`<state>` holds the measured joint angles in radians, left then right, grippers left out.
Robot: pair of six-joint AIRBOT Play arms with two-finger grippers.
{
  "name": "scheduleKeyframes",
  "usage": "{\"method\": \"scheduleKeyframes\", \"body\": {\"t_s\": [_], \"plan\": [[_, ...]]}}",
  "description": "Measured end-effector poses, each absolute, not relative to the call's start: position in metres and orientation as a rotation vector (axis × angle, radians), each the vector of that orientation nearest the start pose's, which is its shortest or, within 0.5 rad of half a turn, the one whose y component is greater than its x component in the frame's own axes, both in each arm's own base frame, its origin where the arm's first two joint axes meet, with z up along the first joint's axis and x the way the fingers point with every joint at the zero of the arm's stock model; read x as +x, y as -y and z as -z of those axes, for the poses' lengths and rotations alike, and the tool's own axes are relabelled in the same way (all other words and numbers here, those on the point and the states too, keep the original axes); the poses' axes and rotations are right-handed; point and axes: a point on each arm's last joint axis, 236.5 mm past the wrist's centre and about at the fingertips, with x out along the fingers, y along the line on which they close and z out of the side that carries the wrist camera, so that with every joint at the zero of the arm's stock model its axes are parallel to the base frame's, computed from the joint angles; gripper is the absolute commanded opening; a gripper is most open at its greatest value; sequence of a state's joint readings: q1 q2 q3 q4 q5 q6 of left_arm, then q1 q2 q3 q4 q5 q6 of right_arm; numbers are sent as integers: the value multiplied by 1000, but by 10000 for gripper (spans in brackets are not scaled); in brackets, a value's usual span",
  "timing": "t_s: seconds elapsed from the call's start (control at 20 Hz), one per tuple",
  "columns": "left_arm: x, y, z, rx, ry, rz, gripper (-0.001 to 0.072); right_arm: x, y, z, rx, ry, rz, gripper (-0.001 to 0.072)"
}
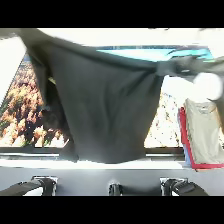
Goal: Fold the shirts.
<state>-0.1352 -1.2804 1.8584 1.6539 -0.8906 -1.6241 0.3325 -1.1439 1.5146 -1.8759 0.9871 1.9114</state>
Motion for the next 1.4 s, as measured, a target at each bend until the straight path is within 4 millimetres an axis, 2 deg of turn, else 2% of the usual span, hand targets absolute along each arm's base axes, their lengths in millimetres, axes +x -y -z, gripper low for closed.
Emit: {"method": "scheduleKeyframes", "body": {"t_s": [0.1, 0.2, 0.3, 0.4, 0.45, 0.5, 0.55, 0.6, 0.7, 0.85, 0.9, 0.95, 1.0, 1.05, 1.1, 1.2, 1.25, 1.3, 1.4], "plan": [[531, 50, -287, 38, -439, 56, 31, 487, -110, -194, 47, -615, -21, 47], [556, 51, -229, 37, -549, 55, 31, 518, -126, -151, 124, -634, -16, 46], [570, 55, -182, 21, -638, 64, 31, 536, -135, -116, 199, -660, 1, 46], [575, 63, -140, -8, -733, 81, 31, 540, -138, -82, 248, -720, 32, 47], [574, 68, -120, -28, -785, 94, 58, 540, -139, -69, 269, -751, 48, 47], [571, 74, -101, -47, -838, 107, 306, 538, -139, -60, 283, -776, 60, 101], [567, 79, -87, -65, -886, 120, 569, 535, -139, -52, 299, -803, 76, 333], [561, 83, -76, -82, -932, 129, 606, 533, -137, -50, 306, -816, 87, 510], [549, 82, -66, -108, -1011, 136, 586, 530, -120, -63, 332, -817, 122, 510], [514, 47, -50, -109, -1185, 112, 571, 520, -65, -95, 274, -813, 161, 490], [496, 33, -41, -126, -1262, 101, 412, 510, -43, -97, 234, -849, 176, 489], [472, 21, -29, -158, -1359, 98, 371, 497, -22, -93, 197, -912, 188, 490], [450, 12, -18, -197, -1432, 102, 393, 478, -3, -84, 176, -1003, 191, 490], [425, 7, -7, -250, -1500, 117, 456, 456, 9, -71, 179, -1105, 177, 490], [399, 7, 4, -314, -1558, 144, 510, 438, 13, -60, 197, -1189, 149, 490], [355, 13, 24, -441, -1622, 199, 504, 406, 11, -40, 257, -1328, 77, 490], [339, 16, 34, -499, -1630, 214, 482, 394, 6, -32, 286, -1380, 39, 490], [326, 20, 44, -560, -1625, 226, 422, 384, 1, -26, 306, -1420, 5, 490], [311, 31, 60, -659, -1608, 249, 423, 368, -8, -16, 340, -1480, -49, 490]]}}
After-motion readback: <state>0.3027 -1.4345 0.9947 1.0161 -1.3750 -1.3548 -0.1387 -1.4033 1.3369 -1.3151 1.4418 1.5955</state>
